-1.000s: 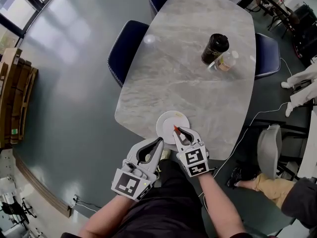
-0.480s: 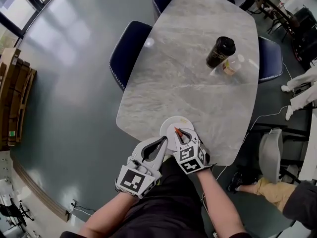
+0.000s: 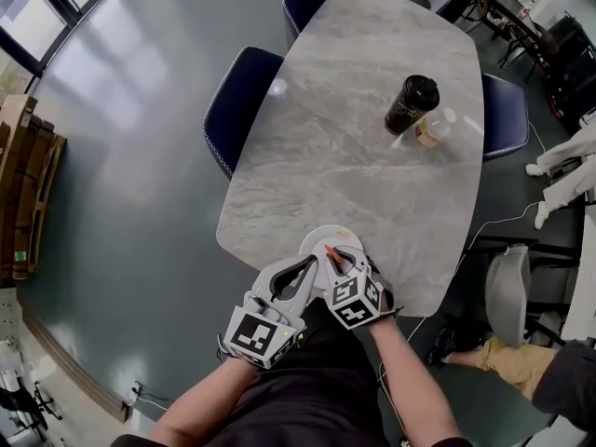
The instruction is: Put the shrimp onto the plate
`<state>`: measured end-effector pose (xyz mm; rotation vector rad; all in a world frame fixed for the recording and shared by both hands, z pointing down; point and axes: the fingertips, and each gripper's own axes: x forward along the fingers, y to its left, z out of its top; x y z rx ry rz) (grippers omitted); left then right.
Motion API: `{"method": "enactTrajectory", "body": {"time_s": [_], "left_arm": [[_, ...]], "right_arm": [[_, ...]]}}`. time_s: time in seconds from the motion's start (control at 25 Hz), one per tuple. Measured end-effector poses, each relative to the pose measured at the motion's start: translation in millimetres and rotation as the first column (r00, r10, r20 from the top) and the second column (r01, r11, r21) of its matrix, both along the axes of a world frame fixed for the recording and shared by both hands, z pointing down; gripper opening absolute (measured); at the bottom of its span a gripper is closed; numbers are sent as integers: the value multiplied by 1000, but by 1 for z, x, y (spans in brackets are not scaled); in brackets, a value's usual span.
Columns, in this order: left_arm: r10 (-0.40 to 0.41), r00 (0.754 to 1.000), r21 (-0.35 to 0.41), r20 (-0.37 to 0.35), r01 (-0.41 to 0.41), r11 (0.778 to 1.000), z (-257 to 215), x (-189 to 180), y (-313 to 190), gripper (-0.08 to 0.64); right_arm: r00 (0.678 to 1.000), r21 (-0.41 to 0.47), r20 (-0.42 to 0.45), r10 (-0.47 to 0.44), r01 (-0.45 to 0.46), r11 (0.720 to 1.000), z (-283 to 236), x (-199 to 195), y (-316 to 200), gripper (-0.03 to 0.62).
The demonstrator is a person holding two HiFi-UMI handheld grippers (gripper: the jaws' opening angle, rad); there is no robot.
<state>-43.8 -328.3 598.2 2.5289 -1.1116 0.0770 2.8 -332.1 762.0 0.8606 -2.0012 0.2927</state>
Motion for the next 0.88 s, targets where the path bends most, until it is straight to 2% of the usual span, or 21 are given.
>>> {"method": "enactTrajectory", "body": {"time_s": [0.32, 0.48, 0.56, 0.72, 0.88], "left_arm": [[13, 1000, -9, 26, -12, 1000, -16, 4, 6, 8], [24, 999, -4, 37, -24, 1000, -43, 11, 13, 8], [25, 999, 1, 41, -25, 1000, -57, 14, 17, 8], [23, 999, 27, 42, -24, 999, -87, 18, 22, 8], [18, 999, 39, 44, -20, 999, -114, 16, 28, 8]], "right_arm": [[995, 24, 89, 37, -40, 999, -39, 6, 5, 60], [983, 75, 169, 71, -85, 994, -91, 6, 7, 58], [975, 112, 205, 83, -107, 988, -120, 6, 8, 37], [957, 178, 270, 105, -157, 971, -173, 5, 13, 5], [931, 219, 340, 134, -217, 951, -218, 2, 23, 3]]}}
